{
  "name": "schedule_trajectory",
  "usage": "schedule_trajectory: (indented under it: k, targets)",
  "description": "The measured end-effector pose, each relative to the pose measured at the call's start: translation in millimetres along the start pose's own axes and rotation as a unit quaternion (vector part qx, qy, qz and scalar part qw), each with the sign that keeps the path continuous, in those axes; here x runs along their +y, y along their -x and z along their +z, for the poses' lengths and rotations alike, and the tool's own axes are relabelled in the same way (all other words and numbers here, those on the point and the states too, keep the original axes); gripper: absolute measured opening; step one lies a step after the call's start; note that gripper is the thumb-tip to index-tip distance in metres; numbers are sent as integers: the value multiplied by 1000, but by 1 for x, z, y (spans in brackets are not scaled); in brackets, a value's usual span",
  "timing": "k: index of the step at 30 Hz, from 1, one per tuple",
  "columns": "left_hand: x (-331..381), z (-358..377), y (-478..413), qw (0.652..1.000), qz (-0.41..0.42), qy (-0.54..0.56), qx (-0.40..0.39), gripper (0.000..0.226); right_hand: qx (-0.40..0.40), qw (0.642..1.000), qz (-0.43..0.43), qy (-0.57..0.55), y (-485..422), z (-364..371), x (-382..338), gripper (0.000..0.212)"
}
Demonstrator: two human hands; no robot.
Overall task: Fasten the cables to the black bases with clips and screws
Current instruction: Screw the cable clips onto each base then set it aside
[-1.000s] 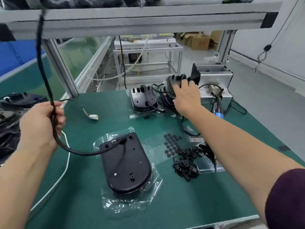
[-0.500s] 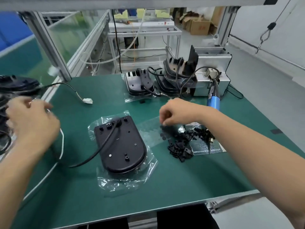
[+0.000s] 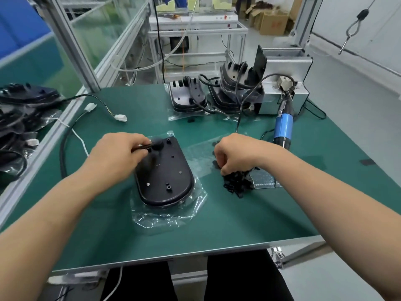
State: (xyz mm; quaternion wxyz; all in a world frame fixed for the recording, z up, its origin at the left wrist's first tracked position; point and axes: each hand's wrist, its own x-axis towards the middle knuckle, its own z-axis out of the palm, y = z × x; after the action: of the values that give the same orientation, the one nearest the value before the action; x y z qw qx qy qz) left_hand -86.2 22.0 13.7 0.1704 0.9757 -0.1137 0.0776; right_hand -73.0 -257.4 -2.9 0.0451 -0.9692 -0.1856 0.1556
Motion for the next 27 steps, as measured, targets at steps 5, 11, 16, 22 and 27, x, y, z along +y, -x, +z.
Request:
schedule_trajectory:
  k: [5,11,16,22,27]
  targets:
    - [4,-2,-1,998,26,64,-7,11,66,987,19,-146,5,-8,6,9]
    - [1,-2,-15,997,28,58,-44,7,160,866,-34,-472,-10,-20,-18,3]
    - [-7,-3,-23,957,-3,256,-135,4,169,812,-77,-554,-40,-20,-57,7]
    - [-14,5,-26,863,-132,454,-176,15,192,782,-127,-579,-65,-10,-82,14]
    - [-16,10,-24,844,-149,490,-157,11,186,788,-143,-570,-68,-7,-80,12]
